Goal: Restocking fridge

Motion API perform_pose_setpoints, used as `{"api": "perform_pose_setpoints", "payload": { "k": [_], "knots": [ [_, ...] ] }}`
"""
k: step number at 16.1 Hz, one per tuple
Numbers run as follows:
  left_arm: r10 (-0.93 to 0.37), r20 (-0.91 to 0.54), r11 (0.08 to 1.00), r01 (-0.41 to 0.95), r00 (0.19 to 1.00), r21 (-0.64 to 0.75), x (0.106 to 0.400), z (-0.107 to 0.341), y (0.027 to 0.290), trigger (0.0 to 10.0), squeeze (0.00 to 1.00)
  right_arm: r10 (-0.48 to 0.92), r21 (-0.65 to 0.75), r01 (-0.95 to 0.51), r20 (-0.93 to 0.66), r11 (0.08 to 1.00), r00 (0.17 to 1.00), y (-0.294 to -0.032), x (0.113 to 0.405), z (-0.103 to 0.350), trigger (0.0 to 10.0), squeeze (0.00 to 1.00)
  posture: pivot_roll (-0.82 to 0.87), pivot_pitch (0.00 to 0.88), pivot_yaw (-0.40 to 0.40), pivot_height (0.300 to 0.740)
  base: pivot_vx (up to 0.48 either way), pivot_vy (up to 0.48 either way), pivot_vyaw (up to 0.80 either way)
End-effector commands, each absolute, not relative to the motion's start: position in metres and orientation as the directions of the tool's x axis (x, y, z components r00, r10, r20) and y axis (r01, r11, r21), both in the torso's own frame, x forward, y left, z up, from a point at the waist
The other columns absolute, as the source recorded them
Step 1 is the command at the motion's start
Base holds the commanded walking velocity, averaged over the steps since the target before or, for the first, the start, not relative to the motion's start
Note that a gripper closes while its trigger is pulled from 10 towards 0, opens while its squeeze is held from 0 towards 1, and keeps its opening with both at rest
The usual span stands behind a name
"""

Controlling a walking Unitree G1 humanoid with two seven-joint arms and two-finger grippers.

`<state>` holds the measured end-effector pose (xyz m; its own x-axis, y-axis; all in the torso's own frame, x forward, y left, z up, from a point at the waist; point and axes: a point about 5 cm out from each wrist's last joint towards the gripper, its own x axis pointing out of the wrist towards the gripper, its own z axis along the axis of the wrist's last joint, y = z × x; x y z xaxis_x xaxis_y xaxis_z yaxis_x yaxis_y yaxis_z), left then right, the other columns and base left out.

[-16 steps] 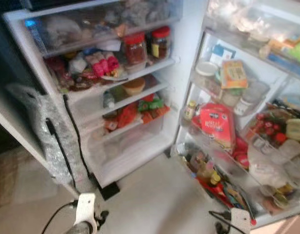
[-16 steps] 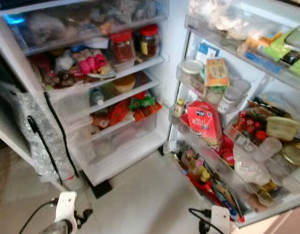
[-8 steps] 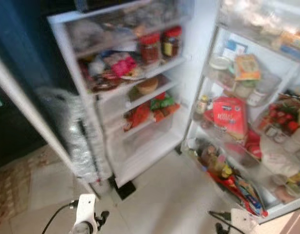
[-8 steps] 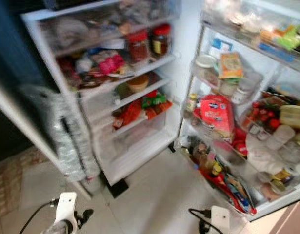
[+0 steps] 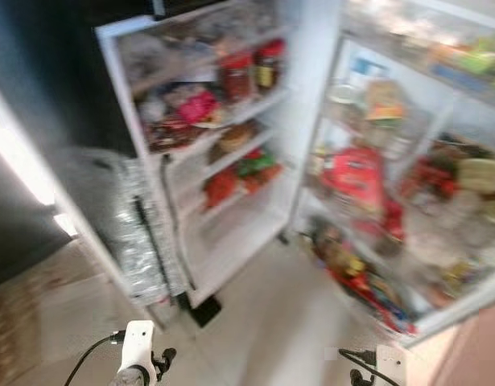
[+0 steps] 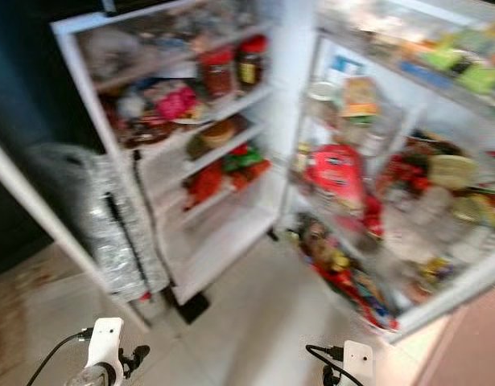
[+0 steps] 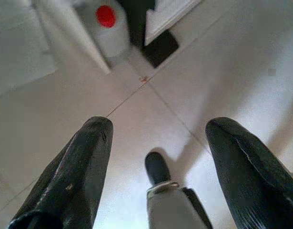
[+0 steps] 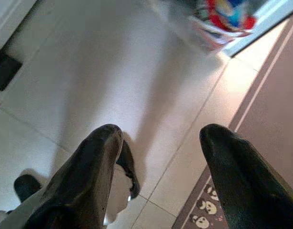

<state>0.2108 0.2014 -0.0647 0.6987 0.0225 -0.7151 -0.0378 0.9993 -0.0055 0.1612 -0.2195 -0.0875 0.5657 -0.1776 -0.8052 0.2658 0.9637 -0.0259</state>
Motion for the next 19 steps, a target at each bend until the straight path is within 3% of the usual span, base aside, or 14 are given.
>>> {"api": "perform_pose_setpoints", "payload": {
  "k": [1, 11, 15, 19],
  "knots": [
    [0.021, -0.724, 1.0, -0.027, 0.69, 0.003, 0.2073, -0.0665, 0.203, 10.0, 0.0, -0.183, -0.029, 0.272, -0.808, 0.962, 0.56, -0.2207, 0.1606, -0.0876, 10.0, 0.0, -0.18, 0.054, 0.004, 0.74, 0.0, 0.0, -0.68],
    [0.014, -0.723, 1.0, -0.016, 0.69, 0.004, 0.2064, -0.067, 0.2023, 10.0, 0.0, -0.184, -0.042, 0.261, -0.817, 0.964, 0.546, -0.2217, 0.1587, -0.0884, 10.0, 0.0, -0.18, 0.061, 0.002, 0.74, 0.0, 0.0, -0.68],
    [0.014, -0.724, 1.0, -0.01, 0.69, 0.009, 0.2062, -0.067, 0.2026, 10.0, 0.0, -0.213, -0.11, 0.235, -0.852, 0.966, 0.478, -0.2241, 0.1544, -0.091, 10.0, 0.0, -0.19, 0.066, 0.004, 0.74, 0.0, 0.0, -0.67],
    [0.012, -0.725, 1.0, -0.002, 0.689, 0.014, 0.2067, -0.0668, 0.2024, 10.0, 0.0, -0.247, -0.14, 0.259, -0.859, 0.956, 0.448, -0.2253, 0.1529, -0.0917, 10.0, 0.0, -0.19, 0.061, 0.007, 0.74, 0.0, 0.0, 0.0]
  ]
}}
